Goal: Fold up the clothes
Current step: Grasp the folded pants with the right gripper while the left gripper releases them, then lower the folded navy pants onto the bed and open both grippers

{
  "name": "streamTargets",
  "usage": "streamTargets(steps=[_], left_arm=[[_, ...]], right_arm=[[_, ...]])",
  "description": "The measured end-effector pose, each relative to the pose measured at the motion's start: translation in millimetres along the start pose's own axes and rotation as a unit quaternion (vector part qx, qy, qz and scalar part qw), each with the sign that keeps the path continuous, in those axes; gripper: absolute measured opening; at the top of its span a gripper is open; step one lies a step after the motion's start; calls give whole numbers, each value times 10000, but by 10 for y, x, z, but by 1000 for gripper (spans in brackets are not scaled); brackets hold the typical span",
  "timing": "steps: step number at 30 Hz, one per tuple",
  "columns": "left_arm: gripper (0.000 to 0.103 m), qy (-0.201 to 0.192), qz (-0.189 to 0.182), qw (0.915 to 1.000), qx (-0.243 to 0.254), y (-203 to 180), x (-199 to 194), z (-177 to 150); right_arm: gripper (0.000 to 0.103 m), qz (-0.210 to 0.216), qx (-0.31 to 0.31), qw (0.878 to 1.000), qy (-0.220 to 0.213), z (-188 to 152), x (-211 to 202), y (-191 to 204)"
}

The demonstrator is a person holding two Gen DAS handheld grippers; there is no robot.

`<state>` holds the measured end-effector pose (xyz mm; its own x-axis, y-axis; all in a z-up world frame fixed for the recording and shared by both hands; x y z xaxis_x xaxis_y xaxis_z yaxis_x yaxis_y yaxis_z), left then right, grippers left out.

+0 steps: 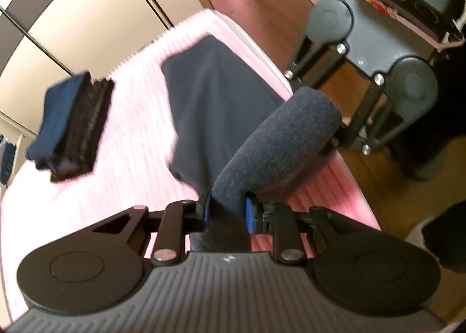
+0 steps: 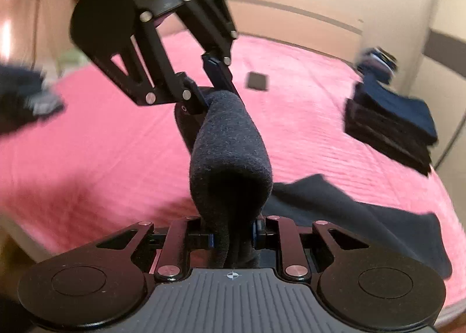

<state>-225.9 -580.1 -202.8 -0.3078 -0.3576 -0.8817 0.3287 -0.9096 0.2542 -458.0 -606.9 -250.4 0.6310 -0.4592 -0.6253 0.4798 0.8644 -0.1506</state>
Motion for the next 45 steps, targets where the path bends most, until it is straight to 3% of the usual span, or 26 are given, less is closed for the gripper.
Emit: streamTargets(steps=[3,7,9,12,14,16,19,25,29,30,32,33,35,39,41,43,45], left_arm=[[20,37,72,9998,162,341,118,518],[20,39,144,9996,242,837,506,1180],[21,-26,197,9997,127,1065,768,1483],[38,-232,483,9981,-316,1387,1166,1892],[40,-312,713,9954,-552,1526,1344,2032],[40,-232,726,9929,-914,1585,1520,2007],[40,108,466,9892,-1383,1522,1722,1781],[38,579,-56,9725,-2254,1405,2015,1308],[37,362,-175,9578,-2845,1486,2074,1250],[37,328,-183,9537,-2985,1527,2108,1249],[35,281,-167,9491,-3134,1610,2207,1303],[35,239,-164,9479,-3173,1652,2274,1345],[35,137,-159,9462,-3229,1715,2356,1428],[32,-72,-153,9427,-3331,1835,2502,1597],[26,-65,-143,9426,-3336,1913,2684,1667],[24,-18,-137,9417,-3361,1975,2843,1706],[25,94,-159,9400,-3406,2030,3028,1718]], right_arm=[[21,163,891,9959,36,119,-40,-651],[21,261,2082,9777,82,97,63,-1576],[20,226,2754,9610,104,-11,153,-2077],[21,127,3687,9293,168,-246,336,-2763],[21,77,4282,9031,312,-517,536,-3150],[21,20,4791,8757,597,-877,792,-3440],[21,171,5289,8425,1009,-1290,1049,-3638],[21,406,5588,8238,865,-1272,942,-3739],[19,300,5463,8368,194,-1094,862,-3897],[20,223,5516,8334,267,-1150,901,-3912],[21,103,5809,8100,791,-1393,1058,-3916],[29,60,5883,8033,923,-1465,1084,-3920],[40,13,5864,8054,862,-1485,1009,-3937],[40,-596,5734,8144,659,-1424,778,-4055],[40,-883,5411,8351,450,-1310,620,-4097],[40,-797,4928,8662,231,-1142,550,-4055],[40,-593,4566,8873,264,-1089,622,-3978]])
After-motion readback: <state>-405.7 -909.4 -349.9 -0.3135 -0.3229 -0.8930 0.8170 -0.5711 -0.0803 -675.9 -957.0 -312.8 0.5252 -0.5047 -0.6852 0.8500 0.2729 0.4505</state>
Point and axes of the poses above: each gripper's, at about its wrist camera, not at the fingertips, and x roughly the way its jaws point, y to its left, z to its top, the point moved 6 cm from there along x, roughly the way its jaws point, and after that the axes turned 8 degrees about -z, right-handed, at the moved point
